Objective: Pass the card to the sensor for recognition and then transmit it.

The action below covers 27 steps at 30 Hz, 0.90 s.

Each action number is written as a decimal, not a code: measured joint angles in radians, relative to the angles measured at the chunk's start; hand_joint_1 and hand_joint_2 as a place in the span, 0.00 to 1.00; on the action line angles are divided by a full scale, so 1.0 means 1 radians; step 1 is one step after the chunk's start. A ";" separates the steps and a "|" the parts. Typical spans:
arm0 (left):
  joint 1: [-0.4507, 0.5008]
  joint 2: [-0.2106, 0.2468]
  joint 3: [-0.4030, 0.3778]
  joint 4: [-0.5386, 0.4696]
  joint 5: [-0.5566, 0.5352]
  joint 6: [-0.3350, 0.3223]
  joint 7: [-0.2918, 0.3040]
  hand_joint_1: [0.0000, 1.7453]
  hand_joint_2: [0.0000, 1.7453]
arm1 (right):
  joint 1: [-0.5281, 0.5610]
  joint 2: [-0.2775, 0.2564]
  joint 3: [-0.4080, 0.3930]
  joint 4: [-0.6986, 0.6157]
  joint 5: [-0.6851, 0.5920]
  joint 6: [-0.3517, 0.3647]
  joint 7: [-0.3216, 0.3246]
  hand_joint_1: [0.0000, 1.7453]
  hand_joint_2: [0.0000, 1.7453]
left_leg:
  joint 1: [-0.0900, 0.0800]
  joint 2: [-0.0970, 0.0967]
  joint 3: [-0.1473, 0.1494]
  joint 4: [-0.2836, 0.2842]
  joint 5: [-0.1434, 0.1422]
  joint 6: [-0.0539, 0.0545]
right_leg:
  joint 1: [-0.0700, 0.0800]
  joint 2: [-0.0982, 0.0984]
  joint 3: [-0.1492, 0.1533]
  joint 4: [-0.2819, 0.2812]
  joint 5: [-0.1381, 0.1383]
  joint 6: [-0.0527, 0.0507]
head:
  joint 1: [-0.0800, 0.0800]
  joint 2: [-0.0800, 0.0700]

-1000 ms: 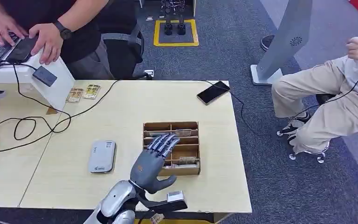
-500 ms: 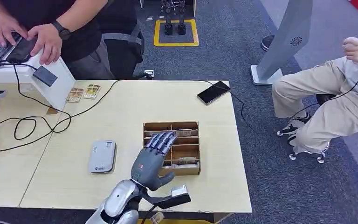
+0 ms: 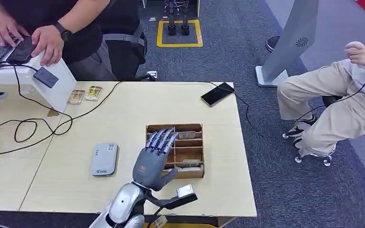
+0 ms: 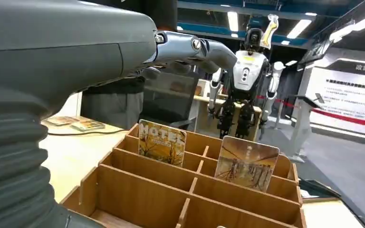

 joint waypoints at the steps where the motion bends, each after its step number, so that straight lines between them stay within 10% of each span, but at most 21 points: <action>1: 0.000 -0.001 0.000 0.002 -0.003 0.001 0.003 0.00 1.00 | 0.001 0.000 0.000 0.000 0.000 0.000 0.000 0.00 1.00 | 0.000 0.000 0.000 0.000 0.000 0.000 | 0.000 0.000 0.000 0.000 0.000 0.000 | 0.000 0.000; 27: -0.003 -0.018 0.000 0.080 -0.089 -0.035 0.016 0.00 1.00 | 0.002 0.000 0.000 0.000 0.011 0.000 0.000 0.00 1.00 | 0.000 0.000 0.000 0.000 0.000 0.000 | 0.000 0.000 0.000 0.000 0.000 0.000 | 0.000 0.000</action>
